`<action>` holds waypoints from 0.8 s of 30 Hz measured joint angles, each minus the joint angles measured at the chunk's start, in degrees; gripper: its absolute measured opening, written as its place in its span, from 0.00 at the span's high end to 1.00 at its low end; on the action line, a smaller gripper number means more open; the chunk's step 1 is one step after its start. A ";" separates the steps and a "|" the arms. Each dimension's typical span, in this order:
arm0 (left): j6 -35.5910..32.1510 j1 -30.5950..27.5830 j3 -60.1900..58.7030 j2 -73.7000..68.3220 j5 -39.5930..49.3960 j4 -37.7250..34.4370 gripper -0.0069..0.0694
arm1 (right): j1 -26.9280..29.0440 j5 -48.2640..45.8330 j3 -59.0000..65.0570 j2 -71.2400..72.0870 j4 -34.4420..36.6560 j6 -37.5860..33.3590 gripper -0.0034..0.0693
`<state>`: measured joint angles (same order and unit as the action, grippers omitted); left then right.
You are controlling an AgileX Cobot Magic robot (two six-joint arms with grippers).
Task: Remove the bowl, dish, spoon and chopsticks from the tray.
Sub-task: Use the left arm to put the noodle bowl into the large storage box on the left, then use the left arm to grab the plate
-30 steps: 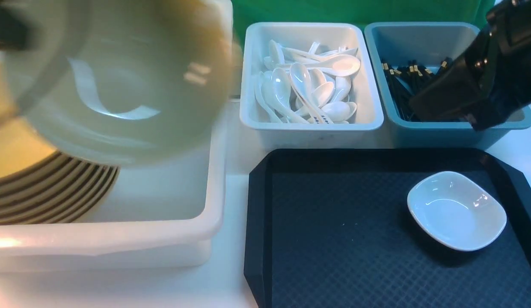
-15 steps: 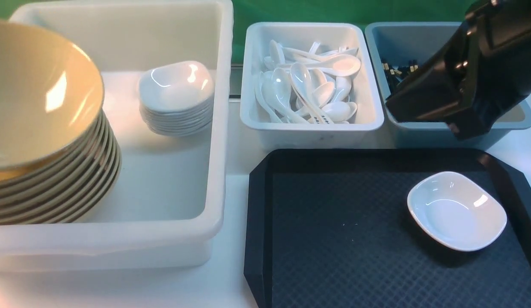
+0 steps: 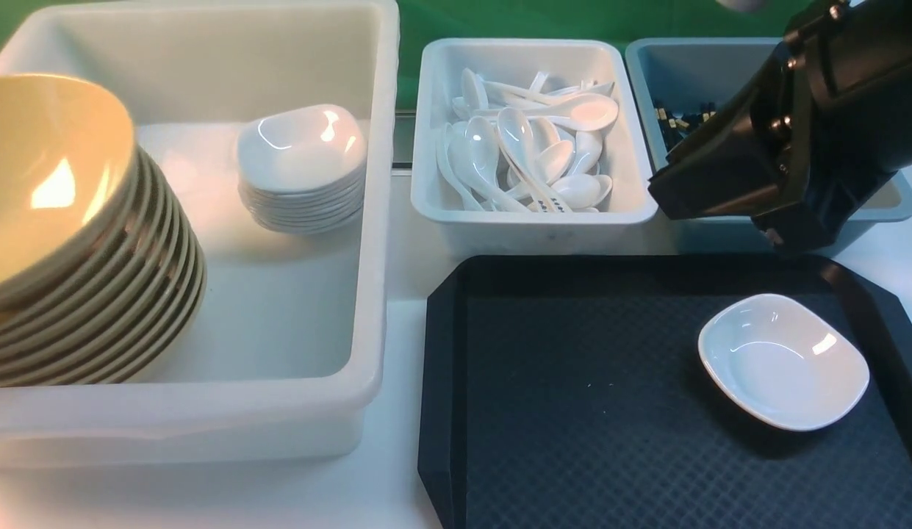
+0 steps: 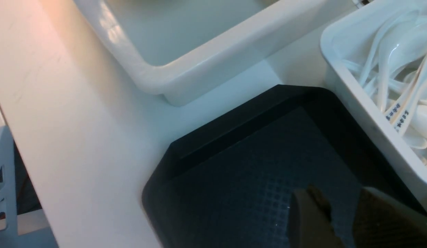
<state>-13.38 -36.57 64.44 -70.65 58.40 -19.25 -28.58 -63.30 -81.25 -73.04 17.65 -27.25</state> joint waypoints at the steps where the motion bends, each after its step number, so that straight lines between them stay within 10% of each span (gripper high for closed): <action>1: 0.85 0.00 0.57 0.33 0.64 1.60 0.05 | 0.00 -0.01 0.00 0.00 0.00 0.00 0.64; 11: 3.74 5.26 11.20 7.50 5.86 4.16 0.08 | 0.00 -0.60 0.00 0.00 -0.07 -0.05 0.64; 24: 5.35 60.12 12.29 1.09 3.16 5.62 0.83 | 0.00 -5.69 3.15 0.93 -16.84 15.17 0.65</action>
<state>-8.03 23.55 76.73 -69.56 61.56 -13.63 -28.58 -68.98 -78.10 -72.12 0.81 -12.09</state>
